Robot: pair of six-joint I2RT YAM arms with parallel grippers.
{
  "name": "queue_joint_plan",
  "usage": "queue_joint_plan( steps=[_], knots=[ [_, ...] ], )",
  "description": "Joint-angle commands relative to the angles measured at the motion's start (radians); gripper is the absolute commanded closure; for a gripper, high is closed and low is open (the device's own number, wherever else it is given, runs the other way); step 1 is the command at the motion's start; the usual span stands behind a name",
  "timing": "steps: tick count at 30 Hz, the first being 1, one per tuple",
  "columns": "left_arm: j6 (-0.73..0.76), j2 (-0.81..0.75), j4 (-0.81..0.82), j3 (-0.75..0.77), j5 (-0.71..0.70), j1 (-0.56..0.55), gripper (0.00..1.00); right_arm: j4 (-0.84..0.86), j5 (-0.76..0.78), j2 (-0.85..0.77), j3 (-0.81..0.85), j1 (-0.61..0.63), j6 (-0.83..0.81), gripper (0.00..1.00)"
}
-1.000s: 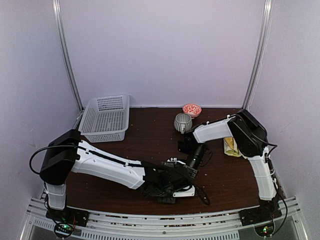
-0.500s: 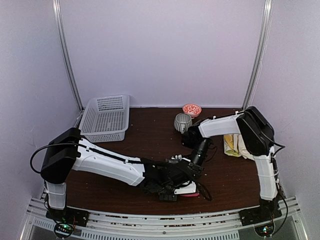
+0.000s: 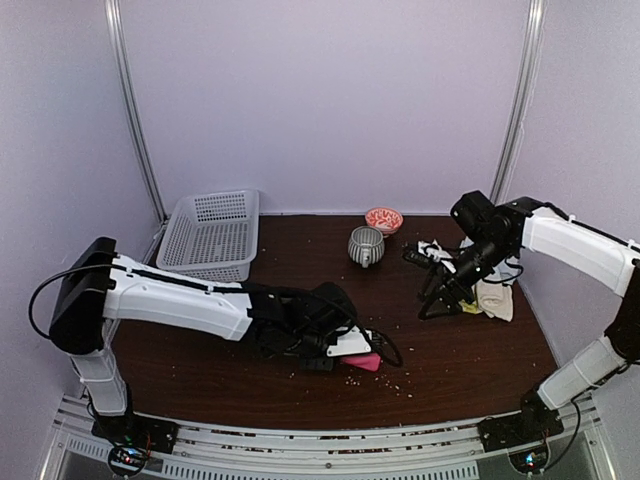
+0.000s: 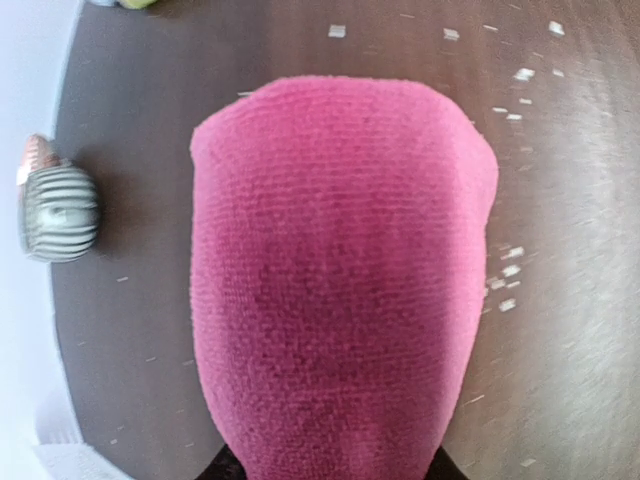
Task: Roll the towels
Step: Pick up the towel from the center of the board, then place the towel in the bin.
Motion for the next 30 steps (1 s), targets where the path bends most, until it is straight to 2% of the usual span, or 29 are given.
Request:
queue_joint_plan(
  steps=[1, 6, 13, 18, 22, 26, 30],
  knots=[
    [0.097, -0.104, 0.033, -0.02, -0.043, 0.055, 0.98, 0.1, 0.041, -0.026, -0.151, -0.019, 0.04, 0.36],
    [0.208, -0.193, 0.057, -0.042, -0.034, 0.154, 1.0, 0.212, 0.072, -0.103, -0.269, -0.064, 0.072, 0.36],
    [0.325, -0.294, 0.095, -0.009, -0.063, 0.306, 1.0, 0.316, 0.006, -0.179, -0.365, -0.092, 0.088, 0.36],
    [0.38, -0.344, 0.123, -0.006, -0.093, 0.413, 1.0, 0.332, -0.003, -0.186, -0.392, -0.096, 0.077, 0.36],
    [0.431, -0.384, 0.206, -0.028, -0.054, 0.543, 1.0, 0.328, -0.009, -0.178, -0.39, -0.096, 0.073, 0.36],
    [0.466, -0.359, 0.295, -0.019, 0.018, 0.698, 1.0, 0.327, -0.016, -0.167, -0.387, -0.096, 0.068, 0.36],
    [0.479, -0.252, 0.349, 0.041, 0.048, 0.831, 1.0, 0.322, -0.011, -0.151, -0.384, -0.096, 0.062, 0.36]
  ],
)
